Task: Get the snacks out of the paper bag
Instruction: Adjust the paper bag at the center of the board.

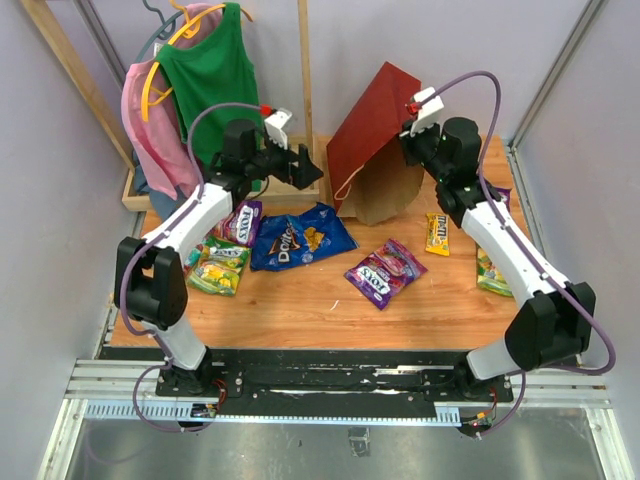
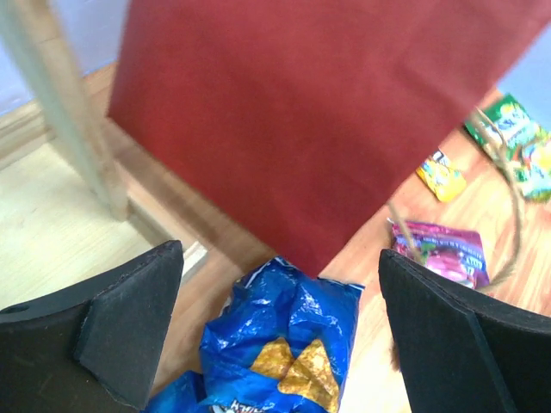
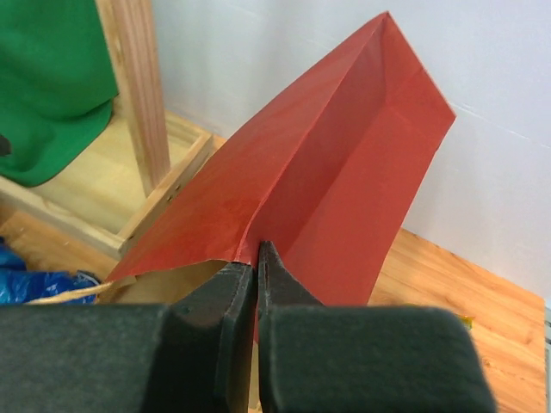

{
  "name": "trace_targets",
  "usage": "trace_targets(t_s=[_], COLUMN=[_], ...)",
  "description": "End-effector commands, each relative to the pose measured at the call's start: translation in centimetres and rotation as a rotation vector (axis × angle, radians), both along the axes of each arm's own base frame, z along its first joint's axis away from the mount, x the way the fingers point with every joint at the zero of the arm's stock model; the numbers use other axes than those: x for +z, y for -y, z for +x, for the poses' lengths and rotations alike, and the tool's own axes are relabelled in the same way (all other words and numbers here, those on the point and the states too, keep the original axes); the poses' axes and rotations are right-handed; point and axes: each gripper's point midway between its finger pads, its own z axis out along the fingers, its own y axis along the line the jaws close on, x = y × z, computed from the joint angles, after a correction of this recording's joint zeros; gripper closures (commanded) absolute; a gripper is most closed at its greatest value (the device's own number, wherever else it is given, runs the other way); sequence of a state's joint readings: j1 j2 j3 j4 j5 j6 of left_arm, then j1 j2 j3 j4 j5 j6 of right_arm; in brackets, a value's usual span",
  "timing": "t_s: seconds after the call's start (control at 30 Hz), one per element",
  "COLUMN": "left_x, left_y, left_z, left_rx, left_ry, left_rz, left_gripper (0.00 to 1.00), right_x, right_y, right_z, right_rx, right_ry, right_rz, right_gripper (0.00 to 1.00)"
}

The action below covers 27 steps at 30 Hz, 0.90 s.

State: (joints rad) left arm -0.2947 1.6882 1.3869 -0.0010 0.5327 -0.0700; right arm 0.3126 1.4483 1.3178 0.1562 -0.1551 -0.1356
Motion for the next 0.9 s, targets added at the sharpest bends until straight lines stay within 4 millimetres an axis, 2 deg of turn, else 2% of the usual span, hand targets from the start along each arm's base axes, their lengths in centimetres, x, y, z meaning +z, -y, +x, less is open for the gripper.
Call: trace_targets(t_s=[0.0, 0.1, 0.2, 0.33, 0.5, 0.63, 0.7, 0.87], left_x=[2.2, 2.8, 4.5, 6.1, 6.9, 7.2, 7.4, 6.2], left_y=[3.7, 5.0, 5.7, 6.4, 6.3, 5.5, 5.3, 4.8], left_z=[-2.5, -3.5, -5.1, -5.9, -4.3, -3.6, -3.4, -1.4], left_rx=[-0.179, -0.238, -0.308, -0.301, -0.132, -0.035, -0.012, 0.113], left_ry=[0.195, 0.256, 0.291, 0.323, 0.352, 0.377, 0.386, 0.382], left_rz=[0.071, 0.028, -0.035, -0.082, -0.078, -0.096, -0.099, -0.046], left_gripper=[0.0, 0.0, 0.0, 0.0, 0.0, 0.0, 0.0, 0.0], right_x=[0.2, -0.6, -1.7, -2.4, -2.4, -2.1, -1.5, 0.4], right_y=[-1.8, -3.0, -3.7, -5.1, -7.9, -9.2, -9.5, -10.8], right_z=[-0.2, 0.0, 0.5, 0.8, 0.8, 0.6, 0.6, 0.1], right_rx=[0.111, 0.124, 0.116, 0.139, 0.183, 0.2, 0.202, 0.229], right_ry=[-0.01, -0.022, -0.047, -0.06, -0.06, -0.055, -0.046, -0.013], right_rz=[-0.061, -0.148, -0.209, -0.221, -0.225, -0.222, -0.21, -0.183], right_gripper=[0.94, 0.88, 0.83, 0.81, 0.72, 0.71, 0.7, 0.66])
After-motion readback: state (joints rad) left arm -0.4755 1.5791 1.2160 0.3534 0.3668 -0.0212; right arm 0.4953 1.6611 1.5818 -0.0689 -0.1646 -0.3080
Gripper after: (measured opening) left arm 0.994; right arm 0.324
